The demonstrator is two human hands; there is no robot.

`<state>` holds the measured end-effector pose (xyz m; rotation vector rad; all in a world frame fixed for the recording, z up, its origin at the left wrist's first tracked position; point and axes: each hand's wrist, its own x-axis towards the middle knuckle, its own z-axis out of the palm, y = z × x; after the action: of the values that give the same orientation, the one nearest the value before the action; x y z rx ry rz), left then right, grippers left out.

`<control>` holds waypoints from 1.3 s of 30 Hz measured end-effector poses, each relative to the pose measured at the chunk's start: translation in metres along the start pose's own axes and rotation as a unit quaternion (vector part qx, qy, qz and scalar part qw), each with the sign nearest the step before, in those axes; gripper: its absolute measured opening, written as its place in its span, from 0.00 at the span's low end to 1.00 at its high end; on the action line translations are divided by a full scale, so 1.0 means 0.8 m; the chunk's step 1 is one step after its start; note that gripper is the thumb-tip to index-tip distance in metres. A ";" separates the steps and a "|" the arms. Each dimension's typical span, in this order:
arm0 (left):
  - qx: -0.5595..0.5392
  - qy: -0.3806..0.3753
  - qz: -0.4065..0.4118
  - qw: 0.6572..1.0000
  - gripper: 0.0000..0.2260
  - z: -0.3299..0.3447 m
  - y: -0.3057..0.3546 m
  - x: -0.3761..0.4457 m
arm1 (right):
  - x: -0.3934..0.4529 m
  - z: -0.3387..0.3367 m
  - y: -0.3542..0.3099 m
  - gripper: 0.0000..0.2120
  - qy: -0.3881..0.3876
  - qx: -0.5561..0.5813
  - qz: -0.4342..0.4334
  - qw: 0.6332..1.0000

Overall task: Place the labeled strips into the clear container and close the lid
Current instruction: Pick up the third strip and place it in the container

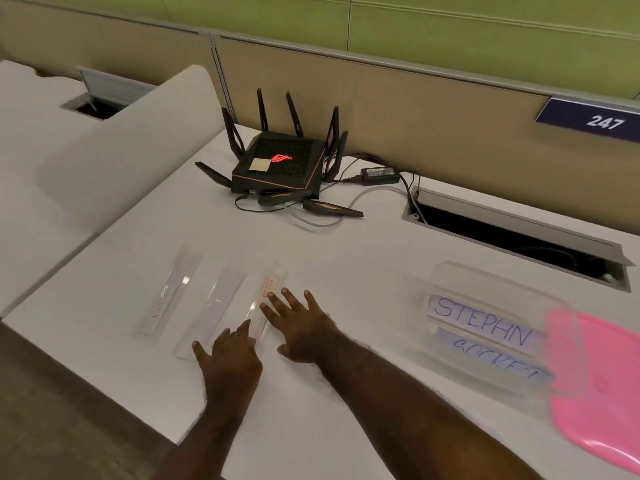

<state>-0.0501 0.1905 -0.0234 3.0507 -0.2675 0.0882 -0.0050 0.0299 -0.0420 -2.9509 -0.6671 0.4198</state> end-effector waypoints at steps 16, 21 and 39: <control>-0.522 -0.296 -0.025 0.799 0.12 -0.126 0.052 0.081 | -0.123 -0.083 0.161 0.35 0.208 0.012 0.089 0.974; -0.518 -0.299 0.015 0.801 0.11 -0.127 0.095 0.097 | -0.197 -0.104 0.203 0.30 0.189 0.048 0.107 0.975; -0.153 -0.084 0.350 0.920 0.16 -0.099 0.312 0.120 | -0.435 -0.096 0.281 0.20 0.184 0.180 0.358 0.898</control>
<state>-0.0039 -0.0643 0.0795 2.5051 -1.2389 -0.1604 -0.1928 -0.3253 0.0846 -2.6829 0.5081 0.0025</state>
